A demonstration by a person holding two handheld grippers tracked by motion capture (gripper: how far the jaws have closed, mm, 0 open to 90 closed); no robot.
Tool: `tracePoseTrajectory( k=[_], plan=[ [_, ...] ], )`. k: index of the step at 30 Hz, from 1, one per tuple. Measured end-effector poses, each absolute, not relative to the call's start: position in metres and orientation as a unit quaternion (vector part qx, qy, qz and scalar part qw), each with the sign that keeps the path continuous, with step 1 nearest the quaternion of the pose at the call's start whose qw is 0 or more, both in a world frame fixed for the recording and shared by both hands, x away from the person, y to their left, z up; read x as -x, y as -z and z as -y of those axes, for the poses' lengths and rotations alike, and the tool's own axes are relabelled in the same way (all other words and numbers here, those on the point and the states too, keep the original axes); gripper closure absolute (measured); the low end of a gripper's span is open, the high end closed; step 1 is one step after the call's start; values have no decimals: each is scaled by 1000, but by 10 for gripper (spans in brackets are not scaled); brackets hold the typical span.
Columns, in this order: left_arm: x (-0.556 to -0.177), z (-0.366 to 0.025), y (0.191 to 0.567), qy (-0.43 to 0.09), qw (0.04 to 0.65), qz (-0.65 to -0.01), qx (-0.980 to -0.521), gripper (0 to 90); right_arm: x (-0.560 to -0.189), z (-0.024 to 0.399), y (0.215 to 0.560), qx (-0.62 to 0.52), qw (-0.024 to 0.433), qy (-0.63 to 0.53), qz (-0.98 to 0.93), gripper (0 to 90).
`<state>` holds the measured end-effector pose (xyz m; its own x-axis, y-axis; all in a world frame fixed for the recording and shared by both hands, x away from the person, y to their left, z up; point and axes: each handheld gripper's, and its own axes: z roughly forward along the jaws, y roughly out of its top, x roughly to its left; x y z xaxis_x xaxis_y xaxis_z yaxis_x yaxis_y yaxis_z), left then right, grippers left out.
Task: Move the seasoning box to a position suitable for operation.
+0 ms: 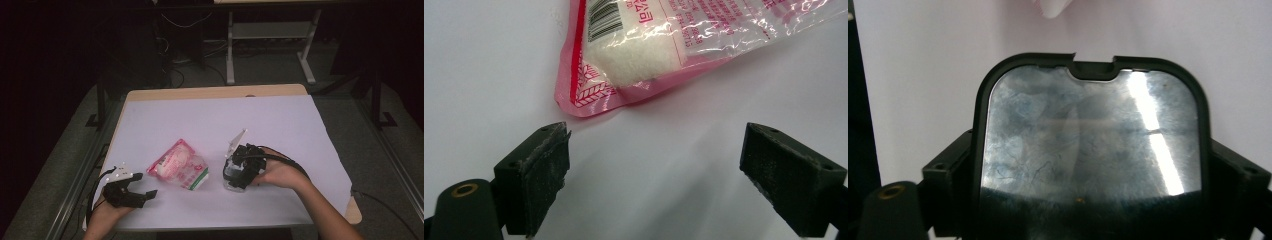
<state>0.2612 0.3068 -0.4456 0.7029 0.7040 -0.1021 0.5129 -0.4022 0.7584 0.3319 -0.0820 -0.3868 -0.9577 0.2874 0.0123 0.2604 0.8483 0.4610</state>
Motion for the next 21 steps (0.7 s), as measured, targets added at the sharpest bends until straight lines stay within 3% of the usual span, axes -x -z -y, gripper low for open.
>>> tracePoseTrajectory(
  k=[5,15,21],
  plan=[
    [-261,-308,445,-120,404,-367,-829,119,-332,94,383,-158,26,-268,-950,69],
    [-261,-308,445,-119,405,-368,-829,118,-321,141,364,-205,30,-344,-916,72],
    [-261,-308,445,-117,406,-374,-826,119,-304,171,365,-228,17,-371,-900,169]
  ],
)
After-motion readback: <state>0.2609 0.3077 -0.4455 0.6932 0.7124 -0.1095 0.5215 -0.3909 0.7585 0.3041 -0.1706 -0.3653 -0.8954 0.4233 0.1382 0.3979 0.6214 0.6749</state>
